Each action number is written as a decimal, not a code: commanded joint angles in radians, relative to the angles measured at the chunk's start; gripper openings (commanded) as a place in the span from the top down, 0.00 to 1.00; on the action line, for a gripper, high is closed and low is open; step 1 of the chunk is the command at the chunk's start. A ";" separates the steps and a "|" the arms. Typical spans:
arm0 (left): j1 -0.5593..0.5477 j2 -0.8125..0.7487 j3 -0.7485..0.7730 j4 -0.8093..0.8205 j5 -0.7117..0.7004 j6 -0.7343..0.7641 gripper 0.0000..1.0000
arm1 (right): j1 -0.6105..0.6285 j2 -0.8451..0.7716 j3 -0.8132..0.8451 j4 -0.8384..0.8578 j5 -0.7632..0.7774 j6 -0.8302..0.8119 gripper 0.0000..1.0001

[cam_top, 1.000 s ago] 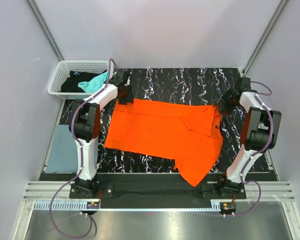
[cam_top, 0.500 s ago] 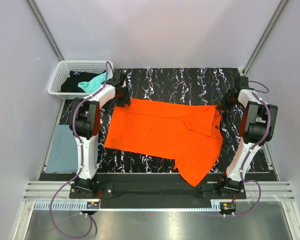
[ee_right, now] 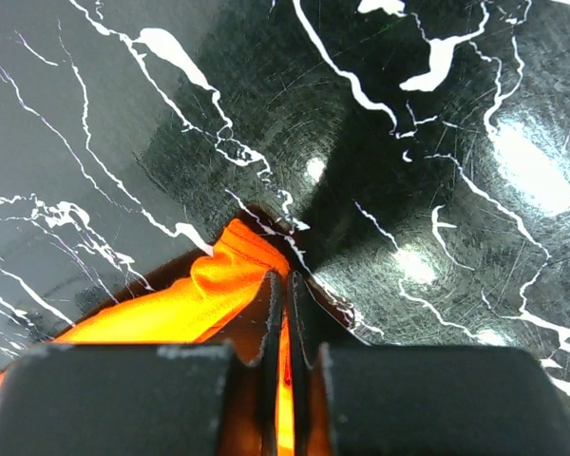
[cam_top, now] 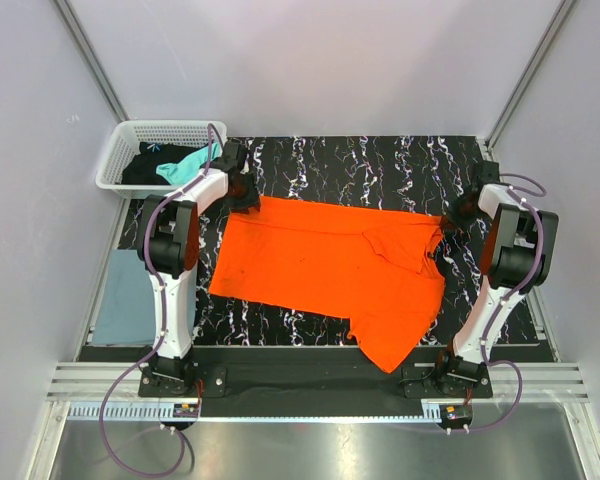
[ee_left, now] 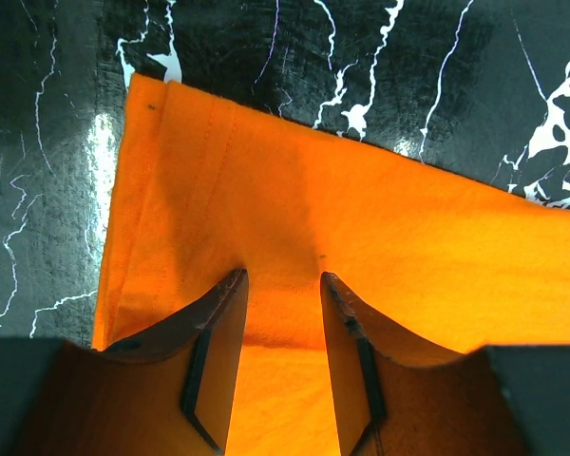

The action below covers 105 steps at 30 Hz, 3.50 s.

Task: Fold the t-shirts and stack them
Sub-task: Fold the tshirt

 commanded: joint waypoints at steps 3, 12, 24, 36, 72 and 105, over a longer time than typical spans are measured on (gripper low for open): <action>0.006 -0.022 0.018 0.001 0.022 0.007 0.55 | -0.006 -0.096 0.019 -0.017 0.065 -0.033 0.75; -0.046 -0.199 -0.048 -0.016 0.064 0.005 0.52 | -0.006 -0.248 0.073 -0.207 0.041 -0.160 0.39; -0.153 -0.297 -0.211 -0.014 0.096 0.030 0.53 | 0.164 -0.395 -0.254 -0.147 -0.227 -0.085 0.41; -0.275 -0.344 -0.259 -0.008 0.209 -0.006 0.54 | 0.385 -0.349 -0.313 -0.092 -0.192 -0.131 0.82; -0.190 -0.567 -0.402 -0.039 0.216 0.073 0.54 | 0.463 -0.171 -0.137 0.072 0.131 -0.053 0.87; -0.174 -0.568 -0.448 -0.036 0.239 0.070 0.54 | 0.449 -0.082 0.039 -0.116 -0.034 -0.344 0.41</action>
